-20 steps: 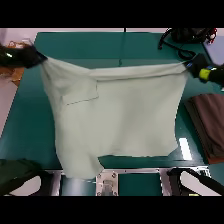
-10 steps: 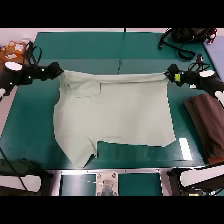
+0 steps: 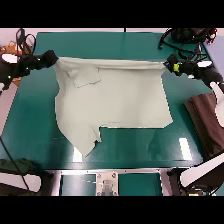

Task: Fold the shirts.

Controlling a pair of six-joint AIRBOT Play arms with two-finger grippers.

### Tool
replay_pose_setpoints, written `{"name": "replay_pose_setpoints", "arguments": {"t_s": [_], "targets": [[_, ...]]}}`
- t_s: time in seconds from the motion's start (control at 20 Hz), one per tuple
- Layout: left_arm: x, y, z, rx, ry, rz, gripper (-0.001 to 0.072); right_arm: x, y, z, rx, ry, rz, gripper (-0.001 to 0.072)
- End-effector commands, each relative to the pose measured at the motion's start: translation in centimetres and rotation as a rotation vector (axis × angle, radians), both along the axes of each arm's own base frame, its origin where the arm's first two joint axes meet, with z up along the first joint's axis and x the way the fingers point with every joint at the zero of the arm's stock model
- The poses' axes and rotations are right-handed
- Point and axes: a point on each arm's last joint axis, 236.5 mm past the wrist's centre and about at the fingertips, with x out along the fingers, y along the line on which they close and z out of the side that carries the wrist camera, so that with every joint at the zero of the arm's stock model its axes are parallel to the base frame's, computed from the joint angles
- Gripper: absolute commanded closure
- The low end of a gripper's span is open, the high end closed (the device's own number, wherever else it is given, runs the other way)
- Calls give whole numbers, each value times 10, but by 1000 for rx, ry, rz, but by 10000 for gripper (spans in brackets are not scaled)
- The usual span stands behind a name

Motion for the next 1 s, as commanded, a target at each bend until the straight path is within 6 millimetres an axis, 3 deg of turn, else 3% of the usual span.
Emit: {"name": "replay_pose_setpoints", "arguments": {"t_s": [0.0,0.2,0.4,0.75,0.95], "targets": [[-24,-10,-43,41,157,-101,681,-28,10,-32,-43,126,132,698],[-54,6,-79,150,332,-122,681,-66,9,-54,-58,283,222,698],[-71,-1,-86,146,393,-174,681,-88,11,-62,-56,367,275,698],[-90,-5,-106,133,466,-201,681,-93,11,-66,-58,394,279,697],[-89,-4,-108,134,461,-190,681,-105,4,-75,-95,455,283,697]]}}
